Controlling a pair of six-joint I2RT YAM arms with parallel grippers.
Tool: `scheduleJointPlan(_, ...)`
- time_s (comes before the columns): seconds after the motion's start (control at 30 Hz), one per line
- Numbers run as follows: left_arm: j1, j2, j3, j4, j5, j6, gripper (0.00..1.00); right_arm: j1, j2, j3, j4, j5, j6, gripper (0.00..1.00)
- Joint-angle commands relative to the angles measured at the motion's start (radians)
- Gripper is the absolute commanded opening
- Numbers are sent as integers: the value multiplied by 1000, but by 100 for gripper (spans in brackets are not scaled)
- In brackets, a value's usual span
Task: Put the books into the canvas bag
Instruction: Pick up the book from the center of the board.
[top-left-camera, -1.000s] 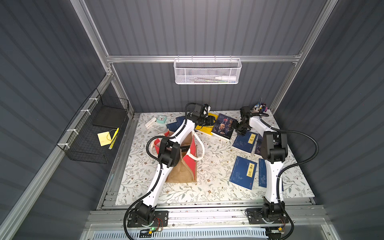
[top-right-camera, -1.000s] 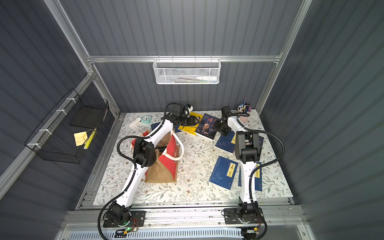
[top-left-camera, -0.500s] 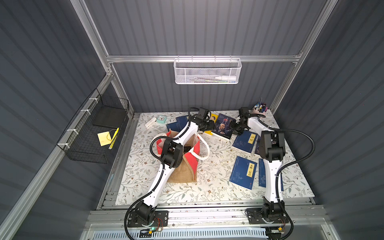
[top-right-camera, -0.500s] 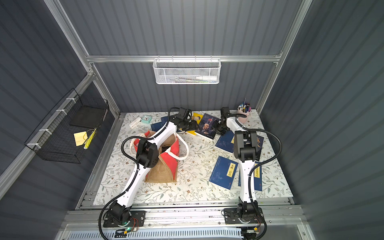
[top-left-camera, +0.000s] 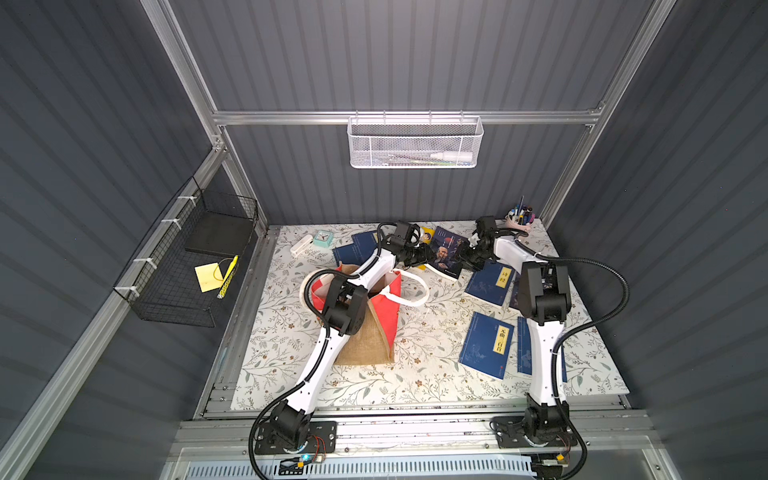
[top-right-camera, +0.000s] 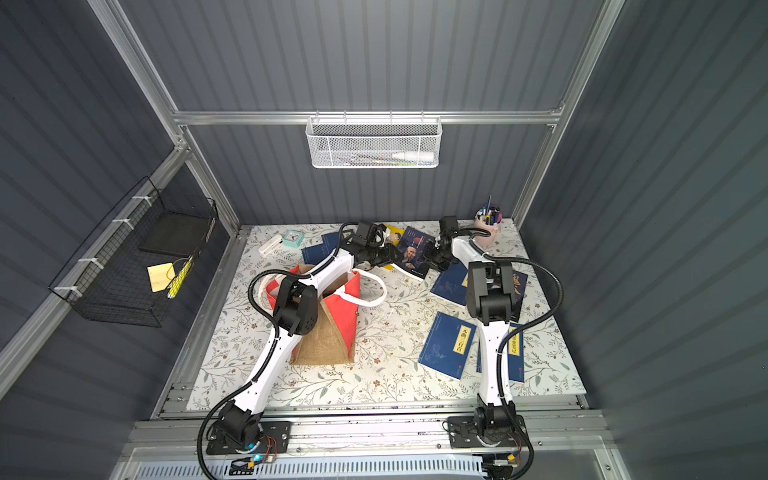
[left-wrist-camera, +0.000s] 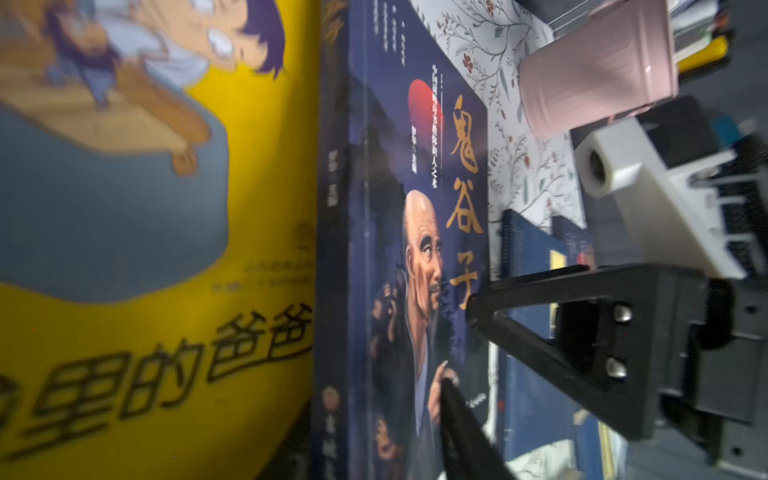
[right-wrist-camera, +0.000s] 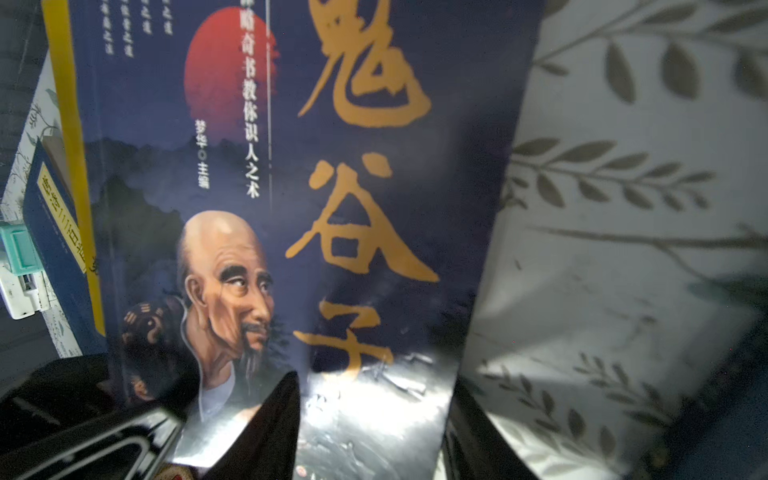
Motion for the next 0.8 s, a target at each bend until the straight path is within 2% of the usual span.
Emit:
scheduleJointPlan(0.0,-9,3,-94,95,129,-40,20,25,-10,-65,-64,-52,-17,54)
scheduleJointPlan(0.1,-9,-41,-129,106,136,-38,5,25,-60,-114,-56,-47,-26,53)
scheduleJointPlan(0.17,-9,-79,-157,112,136,-28,0,25,-108,-150,-55,-35,-33,53)
scheduleJointPlan(0.33,-9,-198,-220,117,127,27,0,25,-272,-248,-60,2,-54,58)
scheduleJointPlan(0.57,-11,-423,-361,144,127,140,0,25,-579,-430,-56,31,-46,62)
scheduleJointPlan(0.77,-11,-650,-519,169,121,214,0,24,-896,-627,24,-34,-2,63)
